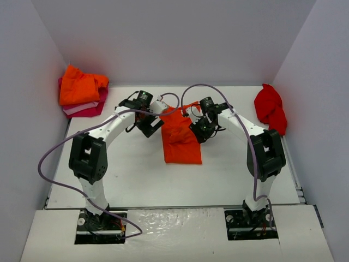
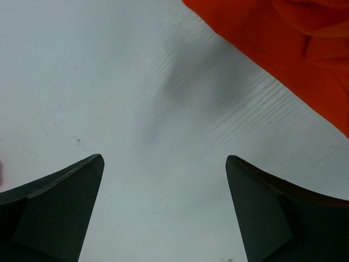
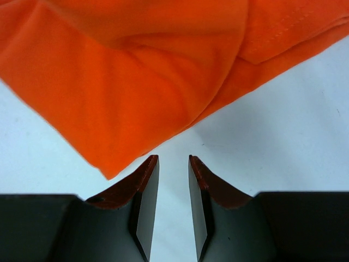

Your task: Fold and stack the t-shirts

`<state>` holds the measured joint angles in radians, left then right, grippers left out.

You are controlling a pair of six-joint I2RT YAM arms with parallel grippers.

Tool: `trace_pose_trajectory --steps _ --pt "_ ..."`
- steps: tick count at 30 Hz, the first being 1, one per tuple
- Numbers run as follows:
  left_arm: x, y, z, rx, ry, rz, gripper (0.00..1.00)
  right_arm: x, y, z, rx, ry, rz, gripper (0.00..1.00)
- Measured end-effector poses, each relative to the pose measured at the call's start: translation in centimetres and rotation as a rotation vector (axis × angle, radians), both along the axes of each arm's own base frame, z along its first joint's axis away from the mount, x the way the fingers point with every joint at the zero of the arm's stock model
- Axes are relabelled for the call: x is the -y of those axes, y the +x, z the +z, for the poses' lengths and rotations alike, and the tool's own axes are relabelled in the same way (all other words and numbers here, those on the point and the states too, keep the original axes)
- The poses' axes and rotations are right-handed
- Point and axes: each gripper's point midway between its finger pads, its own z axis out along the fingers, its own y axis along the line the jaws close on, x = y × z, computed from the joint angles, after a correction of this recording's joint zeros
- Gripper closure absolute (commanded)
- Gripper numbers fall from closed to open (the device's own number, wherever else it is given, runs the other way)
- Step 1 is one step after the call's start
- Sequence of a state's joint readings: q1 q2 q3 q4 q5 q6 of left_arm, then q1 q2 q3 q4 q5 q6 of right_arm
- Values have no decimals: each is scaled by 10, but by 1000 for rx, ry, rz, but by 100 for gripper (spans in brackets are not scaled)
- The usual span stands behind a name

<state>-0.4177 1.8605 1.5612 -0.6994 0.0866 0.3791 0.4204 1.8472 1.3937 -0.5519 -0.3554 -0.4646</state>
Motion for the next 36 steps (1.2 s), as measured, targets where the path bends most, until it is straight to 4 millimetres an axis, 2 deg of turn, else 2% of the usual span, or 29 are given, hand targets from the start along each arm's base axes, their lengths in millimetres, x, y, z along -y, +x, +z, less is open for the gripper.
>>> trace_pose_trajectory --steps 2,4,8,10,12,14,16,18,20,23,25,28,30,32,36 --pt "-19 8 9 38 -33 75 18 -5 -5 8 0 13 38 75" --pt "-49 14 26 90 -65 174 20 -14 -11 18 1 43 89 75" --pt "-100 23 75 233 -121 335 23 -35 -20 32 1 98 184 75" --pt "-120 21 102 310 -138 386 25 -44 -25 35 2 102 221 75" --pt "-131 15 125 376 -149 418 26 -52 -28 40 7 105 247 76" --pt "-134 10 143 426 -166 427 27 -64 -24 43 11 113 267 78" --pt "-137 6 155 460 -181 435 27 -77 -12 39 3 112 278 78" --pt "-138 1 158 471 -189 438 28 -96 15 27 13 114 278 78" --pt "-140 -4 155 464 -187 445 28 -109 43 5 21 100 260 80" --pt "-142 -8 147 446 -185 452 28 -115 67 -35 -9 40 215 84" --pt "-142 -11 140 428 -181 453 28 -125 92 -50 12 29 169 84" --pt "-143 -14 134 410 -176 452 28 -134 123 -44 121 14 109 81" --pt "-142 -15 134 409 -177 451 28 -133 133 -47 163 -11 77 77" --pt "-142 -16 136 412 -179 449 28 -133 134 -48 187 -30 61 70" --pt "-139 -17 139 416 -196 438 28 -131 126 -41 231 -72 51 64"
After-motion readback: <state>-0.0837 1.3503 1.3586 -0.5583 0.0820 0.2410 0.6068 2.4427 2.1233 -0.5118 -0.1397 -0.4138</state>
